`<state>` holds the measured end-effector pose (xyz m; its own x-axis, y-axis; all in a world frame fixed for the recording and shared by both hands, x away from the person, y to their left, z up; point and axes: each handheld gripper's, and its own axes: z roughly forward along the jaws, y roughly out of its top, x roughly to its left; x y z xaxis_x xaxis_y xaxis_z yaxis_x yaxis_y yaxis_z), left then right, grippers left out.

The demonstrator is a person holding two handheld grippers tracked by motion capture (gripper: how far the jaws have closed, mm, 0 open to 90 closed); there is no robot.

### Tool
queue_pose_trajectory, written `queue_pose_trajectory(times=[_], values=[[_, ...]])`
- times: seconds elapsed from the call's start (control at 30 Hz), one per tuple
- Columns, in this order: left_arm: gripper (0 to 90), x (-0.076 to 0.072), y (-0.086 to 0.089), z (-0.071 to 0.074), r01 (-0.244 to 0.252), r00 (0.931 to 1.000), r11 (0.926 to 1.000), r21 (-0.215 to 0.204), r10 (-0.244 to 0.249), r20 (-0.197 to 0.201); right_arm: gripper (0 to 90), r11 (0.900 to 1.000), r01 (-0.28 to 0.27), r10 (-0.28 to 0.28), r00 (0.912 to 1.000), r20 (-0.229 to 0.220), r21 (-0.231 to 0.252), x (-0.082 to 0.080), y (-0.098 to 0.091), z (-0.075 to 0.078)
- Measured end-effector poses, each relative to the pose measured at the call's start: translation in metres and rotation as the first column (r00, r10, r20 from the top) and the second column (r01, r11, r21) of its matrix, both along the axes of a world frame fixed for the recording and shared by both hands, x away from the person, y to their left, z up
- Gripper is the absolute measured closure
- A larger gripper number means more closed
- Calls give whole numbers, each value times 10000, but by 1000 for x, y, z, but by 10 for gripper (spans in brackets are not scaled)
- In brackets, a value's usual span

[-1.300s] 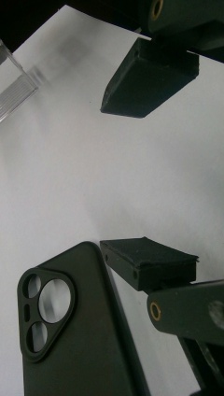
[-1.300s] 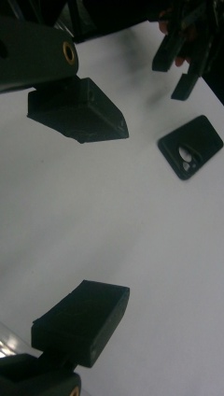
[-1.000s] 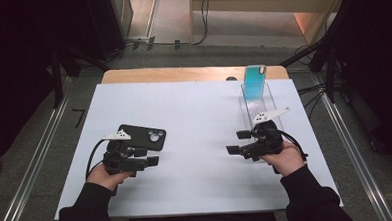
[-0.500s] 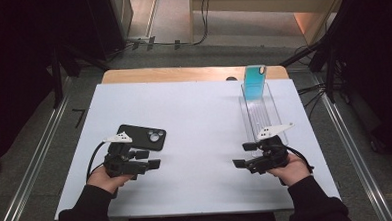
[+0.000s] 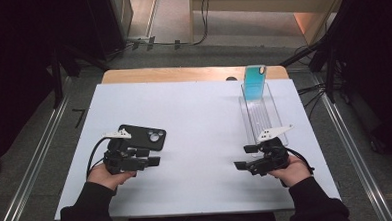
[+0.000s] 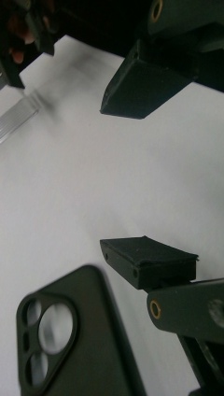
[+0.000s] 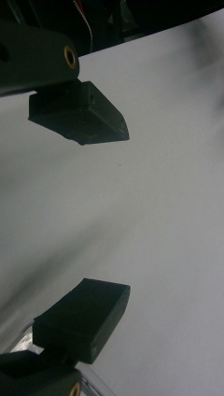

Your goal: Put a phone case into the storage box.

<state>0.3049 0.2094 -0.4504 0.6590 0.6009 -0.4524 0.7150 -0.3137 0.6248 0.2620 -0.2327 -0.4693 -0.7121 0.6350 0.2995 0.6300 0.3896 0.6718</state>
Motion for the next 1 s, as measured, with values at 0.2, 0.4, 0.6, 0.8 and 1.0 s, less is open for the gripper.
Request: queue_pose_trajectory(times=[0.2,0.4,0.6,0.8,1.0], values=[[299,14,9,2,-883,9959,9958,244,878,233,206,10000,11,-11,10000,9,1,0,0,0],[298,30,19,6,-1547,9877,9872,386,1536,292,206,10000,8,-8,10000,-37,-55,1,1,-1],[297,52,28,9,-2301,9726,9683,974,2256,555,206,9999,79,-79,10000,-27,-85,0,-1,0],[297,71,31,5,-2540,9670,9581,1321,2488,547,206,10000,48,-48,10000,-32,-37,0,0,0],[345,90,32,3,-2765,9609,9511,1379,2712,562,206,10000,-37,37,10000,-17,-30,-2,1,0]])
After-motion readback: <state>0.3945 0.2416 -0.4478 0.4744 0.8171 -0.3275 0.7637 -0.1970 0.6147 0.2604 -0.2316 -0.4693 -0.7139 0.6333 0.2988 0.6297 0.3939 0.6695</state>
